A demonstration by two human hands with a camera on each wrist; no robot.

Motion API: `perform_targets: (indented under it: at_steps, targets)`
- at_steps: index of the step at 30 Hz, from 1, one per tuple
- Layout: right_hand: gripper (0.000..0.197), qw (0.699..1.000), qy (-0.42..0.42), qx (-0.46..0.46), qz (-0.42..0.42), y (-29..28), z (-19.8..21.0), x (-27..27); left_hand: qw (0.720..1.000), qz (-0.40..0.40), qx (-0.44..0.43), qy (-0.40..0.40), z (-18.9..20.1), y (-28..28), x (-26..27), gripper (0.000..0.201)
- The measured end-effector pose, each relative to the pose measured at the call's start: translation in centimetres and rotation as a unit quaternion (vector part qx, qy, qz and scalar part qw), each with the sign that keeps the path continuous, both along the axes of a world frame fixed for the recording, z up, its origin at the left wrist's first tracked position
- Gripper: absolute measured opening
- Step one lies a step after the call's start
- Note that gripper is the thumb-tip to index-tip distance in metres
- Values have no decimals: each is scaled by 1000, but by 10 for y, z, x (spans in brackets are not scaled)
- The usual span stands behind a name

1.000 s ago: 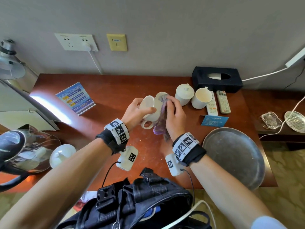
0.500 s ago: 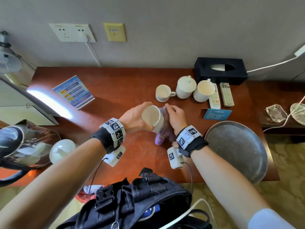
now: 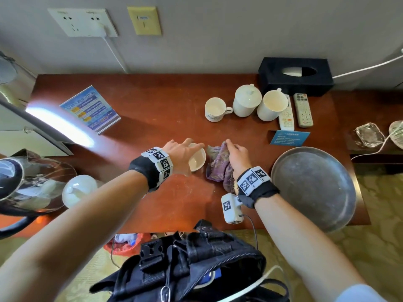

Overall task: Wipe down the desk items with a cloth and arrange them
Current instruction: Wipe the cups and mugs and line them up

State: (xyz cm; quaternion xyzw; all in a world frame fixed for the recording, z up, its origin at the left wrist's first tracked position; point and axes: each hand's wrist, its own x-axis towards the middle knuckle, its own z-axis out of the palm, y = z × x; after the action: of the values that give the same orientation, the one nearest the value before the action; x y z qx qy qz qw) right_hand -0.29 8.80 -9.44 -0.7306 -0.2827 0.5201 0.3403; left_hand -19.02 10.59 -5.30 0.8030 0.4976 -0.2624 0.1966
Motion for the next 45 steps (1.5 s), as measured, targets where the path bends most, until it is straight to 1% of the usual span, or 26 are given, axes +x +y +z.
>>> perform_targets:
  at_steps: [3, 5, 7, 10, 13, 14, 15, 18, 19, 20, 24, 27, 30, 32, 34, 36, 37, 39, 41, 43, 45]
  targets:
    - [31, 1000, -8, 1, -25, 0, -1, 3, 1000, -18, -7, 8, -4, 4, 2, 105]
    - [33, 999, -17, -2, -35, -2, 0, 4, 1000, -11, 3, 2, -5, 4, 0, 100]
    - [35, 999, -21, -4, -36, -2, -1, 5, 1000, 4, 17, -10, -6, 3, -3, 100]
    - [34, 999, -14, 2, -33, -2, -2, 3, 997, 63, 31, -24, -8, 2, -11, 110]
    - [30, 999, -4, 11, -30, -1, -4, 2, 991, 121, 48, -15, -10, 2, -21, 120]
    - [29, 999, 0, 13, -29, -1, -5, 1, 988, 141, 58, -11, -8, 1, -23, 120]
    - [27, 1000, 1, 12, -27, -1, -5, -1, 985, 161, 68, -14, -6, 1, -24, 114]
    - [28, 999, 2, 23, -23, 0, -8, -3, 974, 205, 79, -49, -3, -1, -24, 74]
    - [28, 999, 8, 26, -22, 1, -9, -3, 973, 213, 71, -57, -3, -2, -23, 68]
    - [28, 999, 13, 27, -22, 1, -10, -4, 972, 221, 58, -64, -4, -3, -21, 70]
    - [29, 999, 13, 25, -19, 0, -11, -3, 962, 249, 12, -111, -3, -5, -9, 91]
    - [28, 999, 10, 31, -21, -2, -11, 1, 964, 246, 15, -101, -4, -4, 4, 101]
    - [32, 999, 24, 25, -35, -2, -11, 3, 956, 269, 27, -111, -8, -3, 12, 95]
    - [28, 995, 73, 30, -57, -2, -8, 4, 945, 296, 24, -135, -11, -3, 13, 91]
    - [24, 989, 125, 59, -60, -1, 2, 4, 926, 334, 14, -176, -12, -3, 12, 90]
    - [22, 985, 119, 123, -9, 0, 14, 1, 900, 368, -4, -233, -11, -4, 13, 88]
    - [23, 981, 102, 163, 36, 1, 22, -3, 887, 379, -13, -263, -10, -3, 13, 87]
    - [27, 962, 71, 231, 125, 1, 32, -12, 857, 403, -25, -320, -6, -2, 12, 84]
    - [30, 951, 48, 261, 161, 2, 37, -18, 826, 425, -21, -371, 0, 1, 10, 80]
    - [26, 953, 25, 269, 136, 8, 37, -19, 809, 428, -16, -403, 5, 2, 7, 79]
    - [22, 966, 20, 247, 77, 16, 31, -16, 802, 423, -19, -422, 8, 1, 7, 82]
